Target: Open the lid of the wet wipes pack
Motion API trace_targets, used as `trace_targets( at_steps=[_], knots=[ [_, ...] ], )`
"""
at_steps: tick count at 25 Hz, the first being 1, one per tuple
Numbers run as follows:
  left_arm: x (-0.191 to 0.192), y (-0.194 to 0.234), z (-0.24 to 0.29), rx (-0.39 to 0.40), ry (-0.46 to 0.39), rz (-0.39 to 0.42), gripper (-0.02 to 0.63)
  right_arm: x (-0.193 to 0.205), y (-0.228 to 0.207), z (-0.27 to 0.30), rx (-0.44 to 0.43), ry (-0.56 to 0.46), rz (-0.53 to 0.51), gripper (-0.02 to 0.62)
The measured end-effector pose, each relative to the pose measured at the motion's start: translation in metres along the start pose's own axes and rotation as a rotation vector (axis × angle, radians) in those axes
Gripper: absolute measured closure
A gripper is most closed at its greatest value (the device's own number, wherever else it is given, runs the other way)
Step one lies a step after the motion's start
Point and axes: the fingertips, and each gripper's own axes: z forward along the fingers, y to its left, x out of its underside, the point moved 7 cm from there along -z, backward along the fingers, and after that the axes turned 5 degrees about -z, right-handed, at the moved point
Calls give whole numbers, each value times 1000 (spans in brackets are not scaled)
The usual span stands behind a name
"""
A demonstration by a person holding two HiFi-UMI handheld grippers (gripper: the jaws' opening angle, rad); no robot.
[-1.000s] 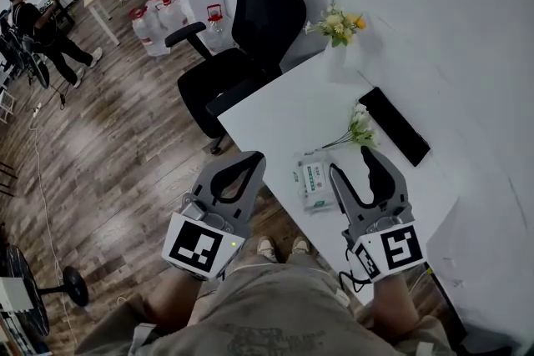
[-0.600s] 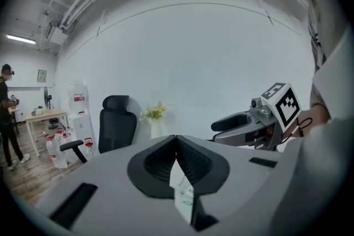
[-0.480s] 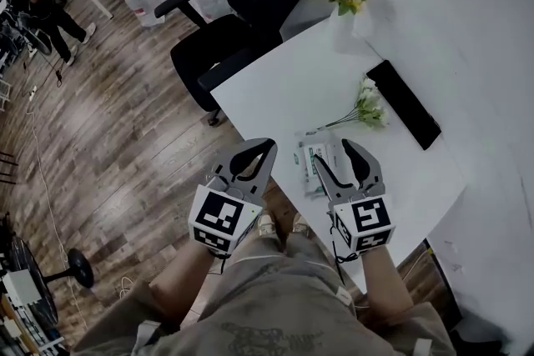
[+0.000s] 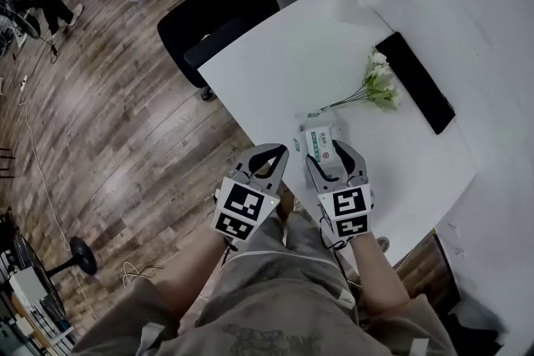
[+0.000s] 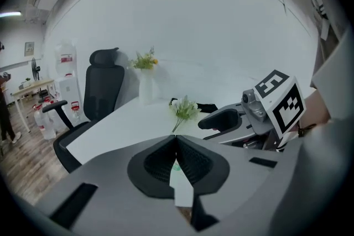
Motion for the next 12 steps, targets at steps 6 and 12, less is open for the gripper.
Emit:
trace_targets(
  at_steps=[6, 12],
  knots=[
    [41, 4, 40, 34, 101, -9, 589, 28, 4, 34, 21, 88, -7, 342],
    [69, 3, 68, 70, 182, -7, 589, 49, 1, 57, 66, 146, -20, 342]
  ],
)
